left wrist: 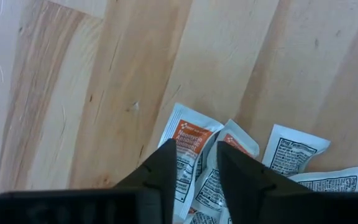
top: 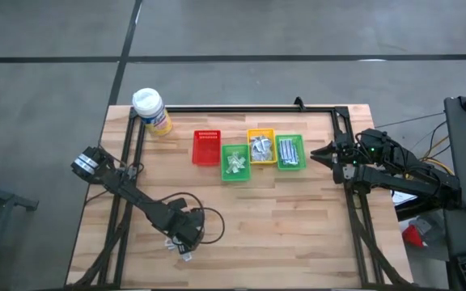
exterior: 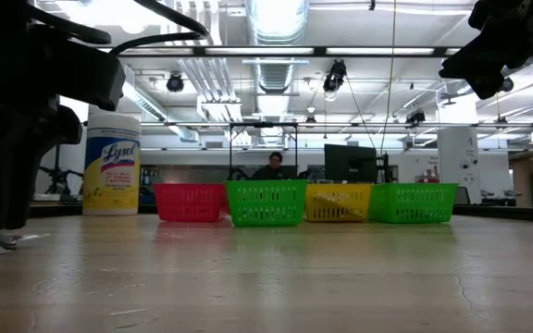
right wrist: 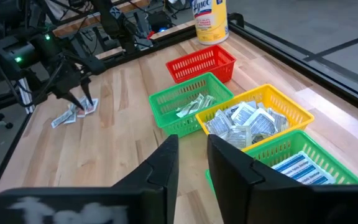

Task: Pick & Place First Aid Supplies
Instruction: Put the ointment pack into the red basket

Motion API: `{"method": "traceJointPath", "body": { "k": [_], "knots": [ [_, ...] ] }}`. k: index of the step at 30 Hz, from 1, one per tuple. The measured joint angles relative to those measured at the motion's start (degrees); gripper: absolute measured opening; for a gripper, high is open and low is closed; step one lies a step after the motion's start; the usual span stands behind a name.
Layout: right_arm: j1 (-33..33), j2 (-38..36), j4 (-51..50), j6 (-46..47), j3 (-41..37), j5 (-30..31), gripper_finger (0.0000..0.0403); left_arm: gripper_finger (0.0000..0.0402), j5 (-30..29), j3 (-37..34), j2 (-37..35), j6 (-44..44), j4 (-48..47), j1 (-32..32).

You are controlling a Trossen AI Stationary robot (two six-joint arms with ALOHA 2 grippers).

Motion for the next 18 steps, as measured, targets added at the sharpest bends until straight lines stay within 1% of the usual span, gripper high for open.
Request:
{"method": "traceJointPath", "body": {
  "k": [5, 9, 13, 18],
  "knots": [
    [0.0, 0.0, 0.0, 0.0, 0.0, 0.0, 0.0086, 0.0064, 0.0, 0.0, 0.0, 0.0, 0.1, 0.1],
    [0.0, 0.0, 0.0, 0.0, 0.0, 0.0, 0.008, 0.0045, 0.0, -0.7, 0.0, 0.0, 1.1, 0.1],
    [0.0, 0.0, 0.0, 0.0, 0.0, 0.0, 0.0072, 0.0045, 0.0, -0.7, 0.1, 0.0, 1.1, 0.1],
    [0.0, 0.0, 0.0, 0.0, 0.0, 0.0, 0.0068, 0.0071, 0.0, -0.5, 0.0, -0.1, 1.1, 0.1]
  ]
}}
